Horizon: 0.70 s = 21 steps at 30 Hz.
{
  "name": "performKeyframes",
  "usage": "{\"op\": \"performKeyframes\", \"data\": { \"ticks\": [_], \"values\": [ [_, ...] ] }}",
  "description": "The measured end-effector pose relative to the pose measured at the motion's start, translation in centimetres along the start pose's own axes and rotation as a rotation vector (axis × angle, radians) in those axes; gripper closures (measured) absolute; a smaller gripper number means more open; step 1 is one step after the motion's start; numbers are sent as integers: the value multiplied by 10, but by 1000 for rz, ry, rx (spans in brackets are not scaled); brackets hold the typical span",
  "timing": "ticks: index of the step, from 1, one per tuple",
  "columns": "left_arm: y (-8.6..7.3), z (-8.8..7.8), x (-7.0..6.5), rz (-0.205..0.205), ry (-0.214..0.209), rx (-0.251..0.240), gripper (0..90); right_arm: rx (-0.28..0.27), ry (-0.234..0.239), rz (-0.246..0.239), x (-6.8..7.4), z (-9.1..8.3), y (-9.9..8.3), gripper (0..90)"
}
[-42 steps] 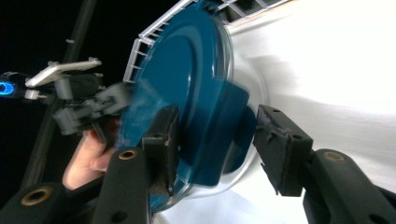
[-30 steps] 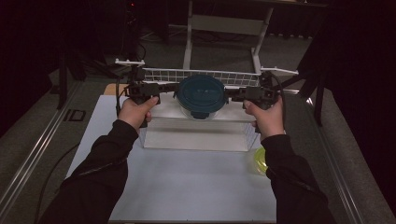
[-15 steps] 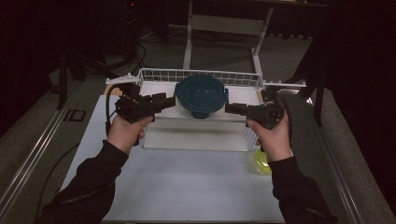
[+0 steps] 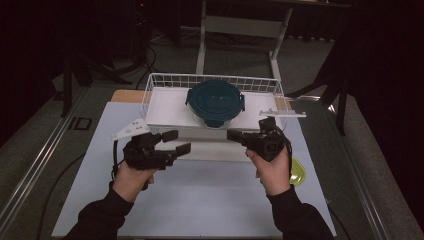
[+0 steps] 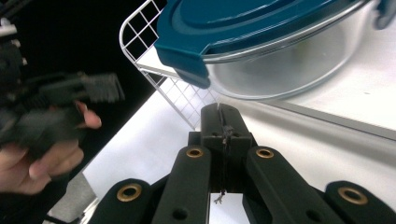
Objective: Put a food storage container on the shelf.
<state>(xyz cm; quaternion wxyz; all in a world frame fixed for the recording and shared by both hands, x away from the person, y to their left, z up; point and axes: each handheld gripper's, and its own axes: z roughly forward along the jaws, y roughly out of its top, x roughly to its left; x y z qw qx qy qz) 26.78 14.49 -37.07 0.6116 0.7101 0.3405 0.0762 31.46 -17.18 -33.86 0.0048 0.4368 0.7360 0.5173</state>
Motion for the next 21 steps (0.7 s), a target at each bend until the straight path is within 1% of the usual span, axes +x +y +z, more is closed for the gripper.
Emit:
{"op": "performKeyframes", "data": {
  "ticks": [2,3,5,8,9,10,11,12,14,15,17,18,19,21],
  "values": [
    [-10,2,-2,24,4,-1,272,-3,0,-4,2,5,-1,898],
    [-17,3,-3,43,6,3,249,-4,-1,-5,3,6,-1,899],
    [-27,6,-5,70,16,3,178,-1,3,-9,4,10,-1,899],
    [-41,11,-11,117,40,29,127,4,6,-7,6,16,0,899],
    [-45,12,-13,131,54,40,78,6,5,-8,7,18,1,899],
    [-47,13,-15,145,67,45,5,4,4,-10,8,20,2,898],
    [-49,13,-17,157,70,46,4,1,5,-8,8,21,4,898],
    [-51,14,-19,159,75,42,3,0,9,-7,8,23,5,899],
    [-54,16,-23,178,86,49,4,-3,13,-4,8,25,7,899],
    [-55,16,-26,195,98,48,4,-1,10,-5,8,26,7,898],
    [-55,16,-26,195,98,48,4,-1,4,-8,8,28,8,898],
    [-61,17,-30,192,96,32,4,-3,3,-3,7,29,8,899],
    [-62,18,-30,189,92,27,4,-6,-1,1,6,30,9,899],
    [-64,19,-30,180,90,31,4,-7,-3,5,4,31,10,899]
  ]
}}
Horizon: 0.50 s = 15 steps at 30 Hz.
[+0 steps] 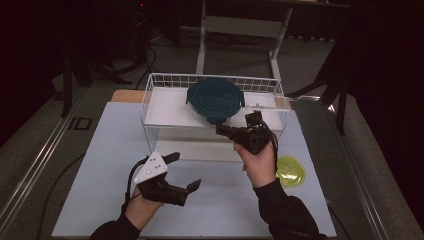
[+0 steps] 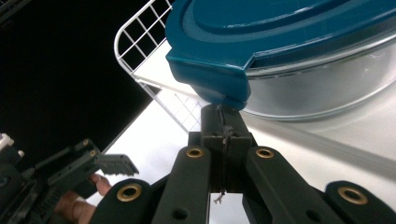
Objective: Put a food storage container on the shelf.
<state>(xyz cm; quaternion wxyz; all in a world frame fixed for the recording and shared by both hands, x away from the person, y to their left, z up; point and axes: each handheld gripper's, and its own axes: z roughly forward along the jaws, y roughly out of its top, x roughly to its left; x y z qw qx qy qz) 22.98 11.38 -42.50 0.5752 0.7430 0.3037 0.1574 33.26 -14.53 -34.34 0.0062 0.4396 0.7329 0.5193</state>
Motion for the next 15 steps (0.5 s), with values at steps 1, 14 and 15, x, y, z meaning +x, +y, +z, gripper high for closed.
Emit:
{"op": "performKeyframes", "data": {
  "ticks": [1,14,15],
  "values": [
    [-1,1,0,-7,-4,0,4,-2,-4,8,-1,0,1,899],
    [-4,-2,-1,13,6,3,4,14,6,-24,0,-3,-2,808],
    [-4,-3,-1,11,4,5,4,20,14,-38,1,-5,-6,763]
  ]
}}
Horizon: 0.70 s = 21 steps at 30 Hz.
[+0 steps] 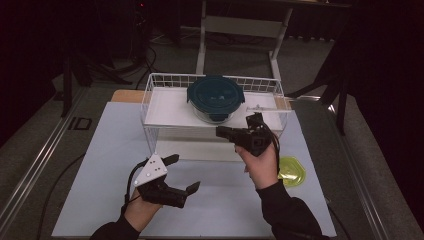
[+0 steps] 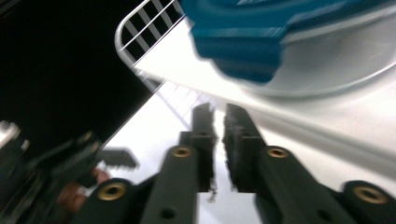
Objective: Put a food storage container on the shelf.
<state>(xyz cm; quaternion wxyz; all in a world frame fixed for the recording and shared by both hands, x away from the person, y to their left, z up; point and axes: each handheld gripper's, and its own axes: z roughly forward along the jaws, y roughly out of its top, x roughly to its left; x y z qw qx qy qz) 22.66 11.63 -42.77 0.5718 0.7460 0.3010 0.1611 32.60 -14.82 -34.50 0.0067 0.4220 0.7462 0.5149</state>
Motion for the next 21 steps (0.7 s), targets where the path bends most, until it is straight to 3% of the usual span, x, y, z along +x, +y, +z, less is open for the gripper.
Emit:
{"op": "performKeyframes", "data": {
  "ticks": [6,9,10,11,12,16,21],
  "values": [
    [-3,-4,-1,8,-4,-5,4,-27,24,-58,5,-14,-21,491],
    [-7,-6,-2,26,4,-7,4,-56,30,-123,2,-21,-34,288],
    [-7,-6,-2,26,4,-7,4,-56,30,-123,2,-21,-34,288],
    [-10,-8,-2,18,3,-9,4,-61,65,-112,-2,-26,-43,222],
    [-12,-8,-2,17,2,-6,4,-66,58,-123,-2,-28,-47,191],
    [-22,-9,-5,34,-11,6,4,-66,27,-146,-7,-35,-64,179],
    [-30,-9,-6,22,-23,-7,4,-62,13,-183,-17,-43,-82,141]
  ]
}}
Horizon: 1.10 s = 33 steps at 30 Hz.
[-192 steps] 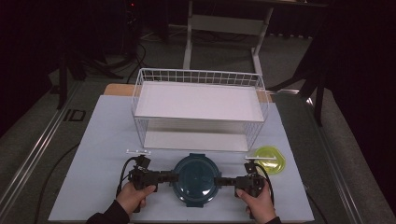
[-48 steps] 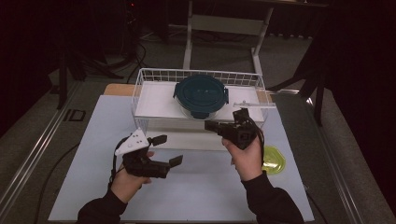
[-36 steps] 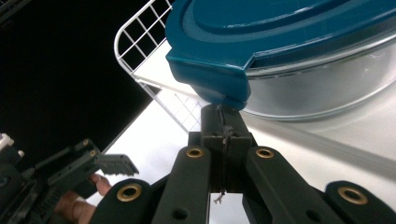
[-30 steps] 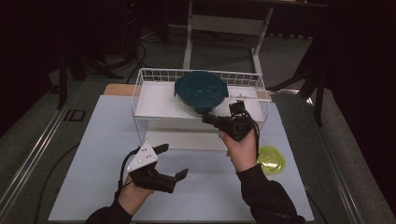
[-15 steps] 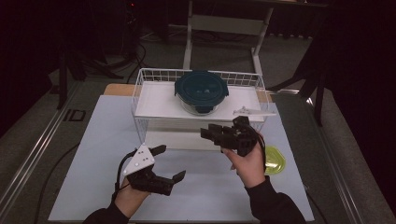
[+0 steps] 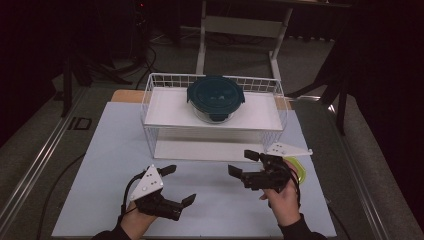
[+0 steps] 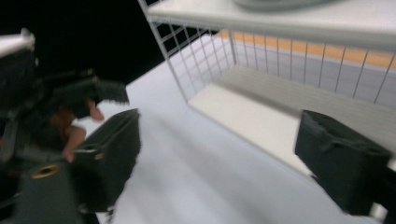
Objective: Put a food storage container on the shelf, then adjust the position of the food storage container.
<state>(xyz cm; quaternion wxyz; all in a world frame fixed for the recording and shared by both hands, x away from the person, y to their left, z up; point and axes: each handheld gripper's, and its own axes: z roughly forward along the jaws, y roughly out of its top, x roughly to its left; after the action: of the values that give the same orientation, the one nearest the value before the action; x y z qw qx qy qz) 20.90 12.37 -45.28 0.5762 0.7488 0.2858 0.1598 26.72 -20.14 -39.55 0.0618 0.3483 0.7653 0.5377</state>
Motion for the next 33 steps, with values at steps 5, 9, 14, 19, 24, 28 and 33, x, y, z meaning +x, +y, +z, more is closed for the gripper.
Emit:
{"op": "performKeyframes", "data": {
  "ticks": [5,9,14,19,24,28,33],
  "values": [
    [-6,0,1,4,13,-4,4,-26,-12,21,-7,-15,-16,125],
    [-10,2,0,5,7,7,4,-31,-26,18,-10,-30,-25,142],
    [-12,2,2,4,-10,4,4,-10,-77,-3,-15,-44,-35,298],
    [-12,-5,4,3,-22,-31,4,23,-173,-25,-34,-65,-51,605],
    [-13,-9,5,11,-18,-43,4,36,-244,13,-57,-84,-65,810],
    [-13,-9,5,12,-18,-49,4,52,-315,30,-74,-100,-76,898],
    [-13,-7,6,13,-19,-54,4,56,-383,81,-98,-116,-90,900]
  ]
}}
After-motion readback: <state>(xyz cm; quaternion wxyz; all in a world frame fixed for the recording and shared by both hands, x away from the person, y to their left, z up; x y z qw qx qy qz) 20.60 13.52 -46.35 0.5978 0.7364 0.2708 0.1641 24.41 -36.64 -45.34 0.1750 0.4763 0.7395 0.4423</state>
